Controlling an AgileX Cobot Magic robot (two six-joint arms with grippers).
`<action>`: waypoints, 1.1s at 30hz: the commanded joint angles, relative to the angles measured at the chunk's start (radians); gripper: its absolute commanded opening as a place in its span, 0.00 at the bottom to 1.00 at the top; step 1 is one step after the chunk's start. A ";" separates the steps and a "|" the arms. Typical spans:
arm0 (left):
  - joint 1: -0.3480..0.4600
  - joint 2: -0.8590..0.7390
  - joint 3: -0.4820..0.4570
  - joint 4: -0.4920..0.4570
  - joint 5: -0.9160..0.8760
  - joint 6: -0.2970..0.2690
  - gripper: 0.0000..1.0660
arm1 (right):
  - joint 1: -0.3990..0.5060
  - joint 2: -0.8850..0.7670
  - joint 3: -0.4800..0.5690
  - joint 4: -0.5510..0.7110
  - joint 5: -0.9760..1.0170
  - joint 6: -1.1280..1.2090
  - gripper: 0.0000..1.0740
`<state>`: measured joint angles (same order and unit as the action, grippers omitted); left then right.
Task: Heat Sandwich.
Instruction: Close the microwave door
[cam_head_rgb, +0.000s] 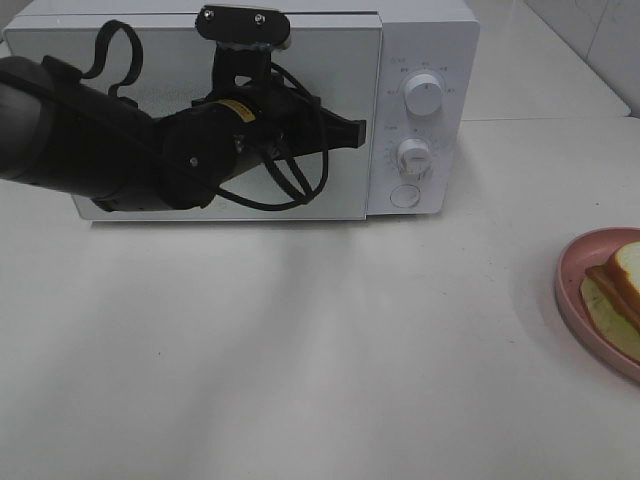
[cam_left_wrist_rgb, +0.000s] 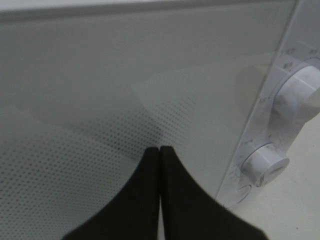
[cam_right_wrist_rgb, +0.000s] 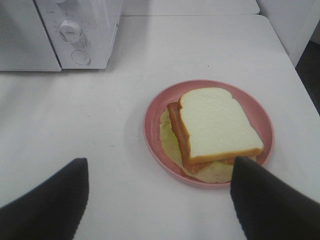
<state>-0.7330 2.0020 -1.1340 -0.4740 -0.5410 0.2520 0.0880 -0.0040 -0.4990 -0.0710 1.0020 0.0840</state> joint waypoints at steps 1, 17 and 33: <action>0.017 0.013 -0.047 -0.101 -0.065 0.054 0.00 | -0.007 -0.027 0.001 0.004 -0.007 -0.009 0.70; 0.018 0.054 -0.136 -0.197 -0.021 0.161 0.00 | -0.007 -0.027 0.001 0.004 -0.007 -0.009 0.70; 0.018 0.005 -0.136 -0.198 0.070 0.184 0.00 | -0.007 -0.027 0.001 0.004 -0.007 -0.009 0.70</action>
<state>-0.7410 2.0250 -1.2450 -0.6470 -0.3980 0.4270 0.0880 -0.0040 -0.4990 -0.0710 1.0020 0.0840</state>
